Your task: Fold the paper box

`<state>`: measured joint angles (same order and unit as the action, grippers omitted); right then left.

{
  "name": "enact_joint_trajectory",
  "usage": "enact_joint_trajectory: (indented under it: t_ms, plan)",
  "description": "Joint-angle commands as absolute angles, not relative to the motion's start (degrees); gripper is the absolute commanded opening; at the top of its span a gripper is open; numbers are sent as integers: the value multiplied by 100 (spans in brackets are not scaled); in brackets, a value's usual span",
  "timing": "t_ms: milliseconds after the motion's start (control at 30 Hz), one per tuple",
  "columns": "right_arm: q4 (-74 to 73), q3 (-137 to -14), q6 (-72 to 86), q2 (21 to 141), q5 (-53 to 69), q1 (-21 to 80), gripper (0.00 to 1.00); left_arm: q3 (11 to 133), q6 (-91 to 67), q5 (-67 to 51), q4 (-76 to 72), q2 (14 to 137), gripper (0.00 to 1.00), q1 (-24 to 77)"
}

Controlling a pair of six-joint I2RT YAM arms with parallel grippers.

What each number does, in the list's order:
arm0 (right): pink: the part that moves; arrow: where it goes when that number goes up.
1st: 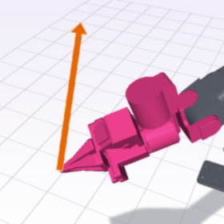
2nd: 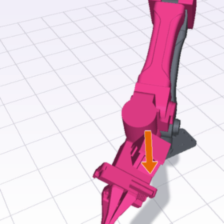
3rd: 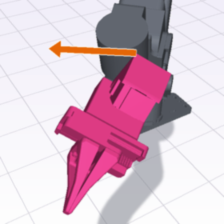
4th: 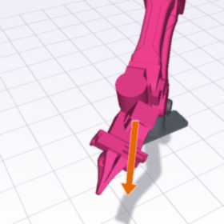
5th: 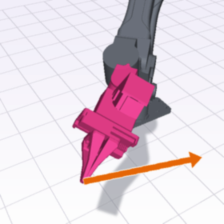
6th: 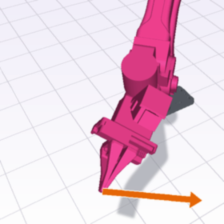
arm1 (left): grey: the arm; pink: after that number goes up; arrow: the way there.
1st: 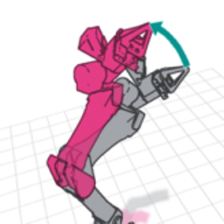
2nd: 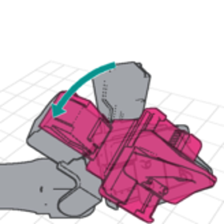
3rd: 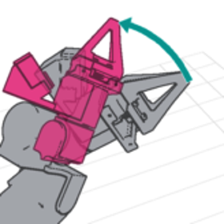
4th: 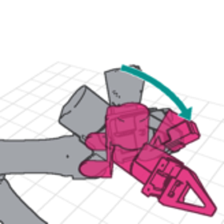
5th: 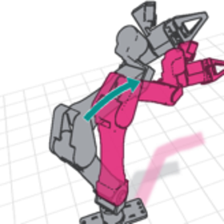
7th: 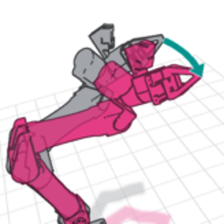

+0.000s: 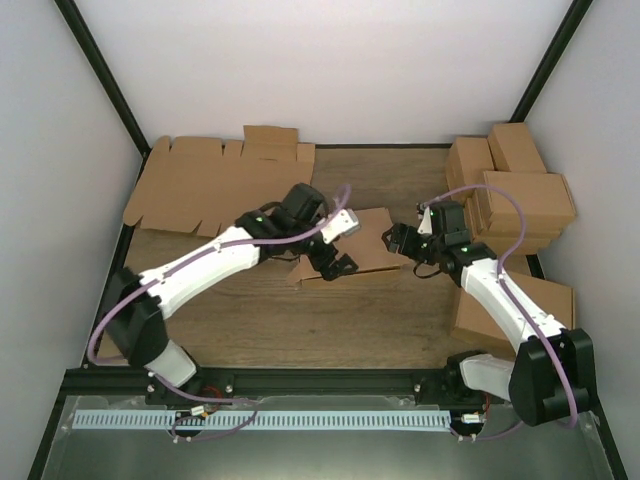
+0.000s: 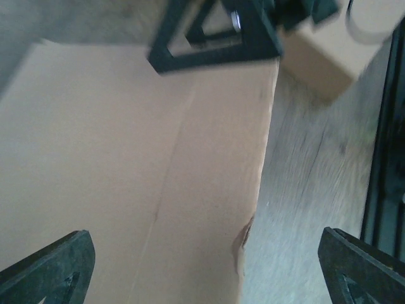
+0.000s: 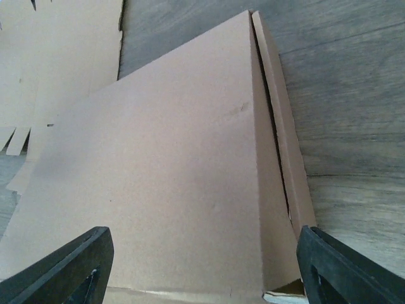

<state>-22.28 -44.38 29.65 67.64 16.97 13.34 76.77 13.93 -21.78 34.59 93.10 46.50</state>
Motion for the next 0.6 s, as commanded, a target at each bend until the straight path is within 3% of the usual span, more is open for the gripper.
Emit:
enact_joint_trajectory:
  t_ms: [0,100,233,567]
  plan:
    - [-1971,-4560,3008,6828,1746,1286,82,7490,-75,-2108,2668,8364,100,4397]
    - [-1990,-4603,3010,6921,1665,1290,81,7401,-1398,-1612,2888,8162,100,3859]
    - [-2063,-4635,3035,7058,1488,1292,81,6792,-2781,-2211,3189,8030,100,2996]
    - [-2025,-4633,3047,7209,1438,1289,81,4280,-4983,-3929,960,7486,100,2615]
